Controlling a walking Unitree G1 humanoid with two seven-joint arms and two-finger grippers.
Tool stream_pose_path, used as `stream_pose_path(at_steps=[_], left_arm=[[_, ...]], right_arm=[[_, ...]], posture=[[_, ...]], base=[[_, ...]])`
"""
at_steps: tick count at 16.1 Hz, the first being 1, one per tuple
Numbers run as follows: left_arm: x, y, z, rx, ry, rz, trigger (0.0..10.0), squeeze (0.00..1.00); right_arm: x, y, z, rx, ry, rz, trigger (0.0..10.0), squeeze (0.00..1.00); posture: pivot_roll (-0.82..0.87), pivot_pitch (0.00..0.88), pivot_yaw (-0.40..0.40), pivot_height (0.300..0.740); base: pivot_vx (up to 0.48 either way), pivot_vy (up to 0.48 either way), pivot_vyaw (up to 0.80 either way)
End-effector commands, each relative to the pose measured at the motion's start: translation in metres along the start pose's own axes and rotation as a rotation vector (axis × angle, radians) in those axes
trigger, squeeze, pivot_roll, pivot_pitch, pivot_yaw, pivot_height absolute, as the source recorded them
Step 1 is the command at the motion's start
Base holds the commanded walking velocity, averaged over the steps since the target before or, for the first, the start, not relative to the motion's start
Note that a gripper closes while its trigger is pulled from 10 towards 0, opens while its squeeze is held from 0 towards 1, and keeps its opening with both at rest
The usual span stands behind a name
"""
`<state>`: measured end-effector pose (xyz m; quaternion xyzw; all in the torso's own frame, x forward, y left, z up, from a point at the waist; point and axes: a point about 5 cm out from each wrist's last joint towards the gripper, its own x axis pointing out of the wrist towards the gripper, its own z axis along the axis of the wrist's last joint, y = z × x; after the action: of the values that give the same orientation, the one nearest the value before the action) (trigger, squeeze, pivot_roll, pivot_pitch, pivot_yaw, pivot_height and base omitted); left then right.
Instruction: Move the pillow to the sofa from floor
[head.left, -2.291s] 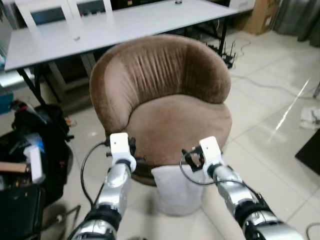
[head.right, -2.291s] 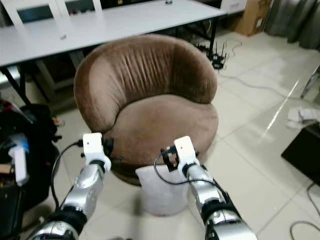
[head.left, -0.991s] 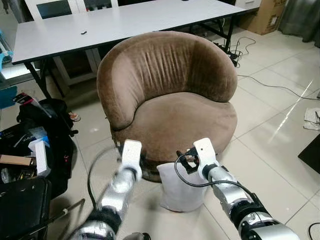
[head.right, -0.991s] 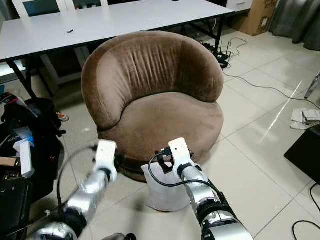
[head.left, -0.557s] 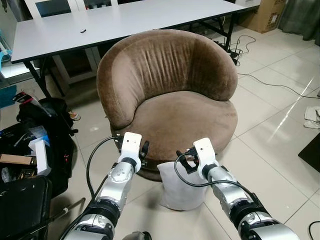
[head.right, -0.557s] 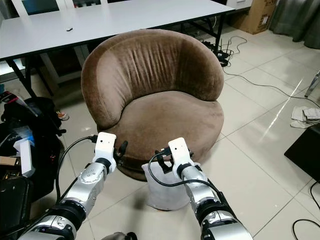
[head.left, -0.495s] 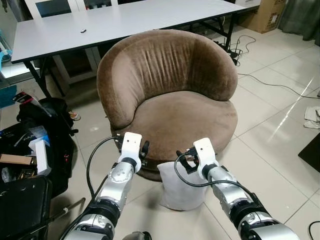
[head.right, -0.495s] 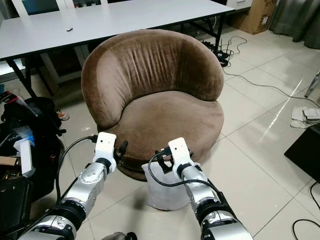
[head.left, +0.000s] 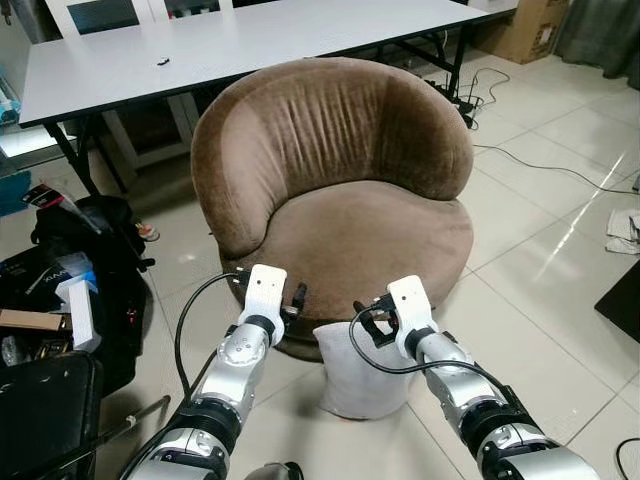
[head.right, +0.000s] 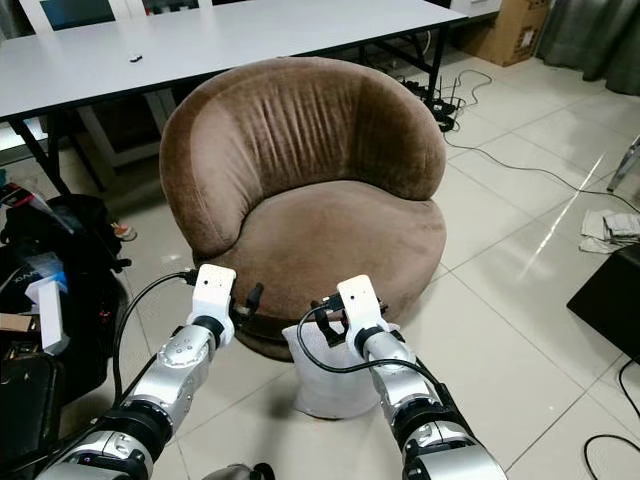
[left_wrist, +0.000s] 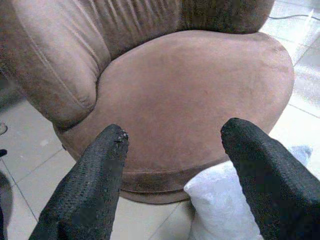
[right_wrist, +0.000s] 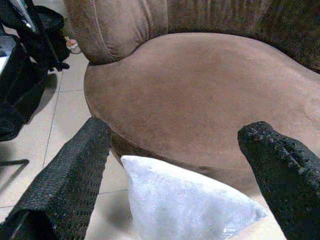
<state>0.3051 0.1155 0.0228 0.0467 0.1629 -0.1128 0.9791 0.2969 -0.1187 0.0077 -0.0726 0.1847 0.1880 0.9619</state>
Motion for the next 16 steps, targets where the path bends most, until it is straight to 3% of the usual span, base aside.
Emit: stream_pose_path(at_steps=[1,11,12,13,16], left_arm=[[-0.0003,0.0015,0.0023,0.021,-0.014,-0.007,10.0,1.00],[0.0012,0.0031,0.0048,0.016,-0.018,-0.007,10.0,1.00],[0.0012,0.0032,0.0049,0.018,-0.018,-0.007,10.0,1.00],[0.0011,0.0032,0.0047,0.021,-0.018,-0.005,10.0,1.00],[0.0010,0.0034,0.0039,0.024,-0.014,-0.005,10.0,1.00]], right_arm=[[0.0021,-0.0003,0.0031,-0.005,0.004,-0.003,10.0,0.00],[0.0017,-0.0037,0.0013,-0.029,0.031,-0.011,10.0,0.00],[0.0017,-0.0040,0.0010,-0.025,0.032,-0.016,10.0,0.35],[0.0016,-0.0041,0.0010,-0.015,0.030,-0.016,10.0,1.00],[0.0016,-0.0046,0.0013,-0.014,0.029,-0.015,10.0,1.00]], posture=[[-0.12,0.000,0.077,0.740],[-0.13,0.000,0.078,0.740],[-0.13,0.000,0.078,0.740],[-0.13,0.000,0.079,0.740],[-0.13,0.000,0.079,0.740]], base=[[0.000,0.000,0.00],[0.000,0.000,0.00],[0.000,0.000,0.00],[0.000,0.000,0.00],[0.000,0.000,0.00]])
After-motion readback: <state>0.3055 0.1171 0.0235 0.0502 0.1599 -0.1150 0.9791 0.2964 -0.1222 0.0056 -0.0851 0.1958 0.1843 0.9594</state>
